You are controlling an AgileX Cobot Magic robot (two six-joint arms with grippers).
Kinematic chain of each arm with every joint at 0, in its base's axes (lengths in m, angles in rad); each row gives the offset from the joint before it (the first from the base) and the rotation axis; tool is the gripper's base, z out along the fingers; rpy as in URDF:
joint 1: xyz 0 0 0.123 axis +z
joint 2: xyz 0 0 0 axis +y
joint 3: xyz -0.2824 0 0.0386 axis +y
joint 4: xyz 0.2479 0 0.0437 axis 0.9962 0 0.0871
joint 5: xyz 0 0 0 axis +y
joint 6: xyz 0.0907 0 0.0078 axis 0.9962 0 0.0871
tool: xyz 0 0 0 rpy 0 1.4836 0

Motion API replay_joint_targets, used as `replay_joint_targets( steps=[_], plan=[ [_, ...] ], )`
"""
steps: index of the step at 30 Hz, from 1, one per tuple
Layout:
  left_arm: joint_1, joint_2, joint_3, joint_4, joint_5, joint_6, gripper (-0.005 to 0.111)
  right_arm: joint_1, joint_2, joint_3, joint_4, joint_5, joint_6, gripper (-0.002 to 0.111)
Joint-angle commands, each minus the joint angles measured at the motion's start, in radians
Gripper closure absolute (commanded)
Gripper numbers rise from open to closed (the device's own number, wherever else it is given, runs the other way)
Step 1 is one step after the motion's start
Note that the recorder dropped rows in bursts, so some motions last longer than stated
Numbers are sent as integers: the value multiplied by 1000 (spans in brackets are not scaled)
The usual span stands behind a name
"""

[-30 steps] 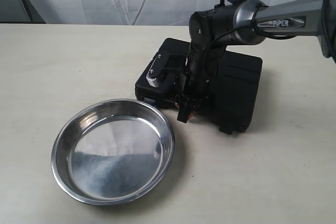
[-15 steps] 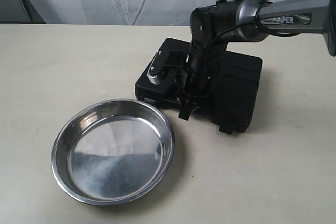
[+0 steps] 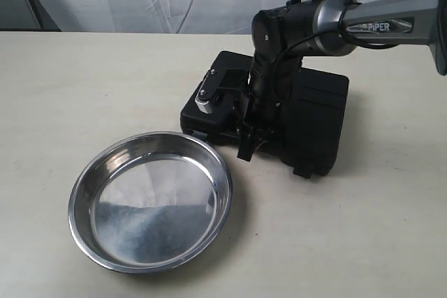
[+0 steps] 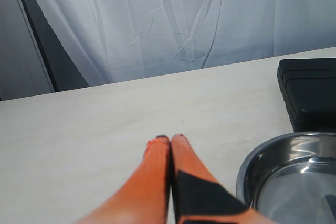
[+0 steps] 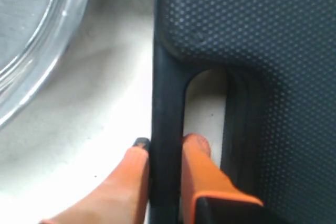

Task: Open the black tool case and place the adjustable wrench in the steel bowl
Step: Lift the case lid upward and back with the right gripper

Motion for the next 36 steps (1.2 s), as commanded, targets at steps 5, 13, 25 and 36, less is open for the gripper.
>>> replay_joint_targets(
  steps=[5, 13, 25, 36],
  plan=[
    [-1, 4, -2, -2, -5, -1, 106, -3, -60, -6, -12, 51, -14, 109],
    [-1, 4, -2, -2, -5, -1, 106, -3, -75, -6, -4, 51, -14, 109],
    [-1, 4, -2, -2, -5, -1, 106, -3, -195, -6, -59, 32, -14, 109],
    [-1, 4, -2, -2, -5, -1, 106, -3, -259, -6, -181, -41, -14, 109]
  ],
)
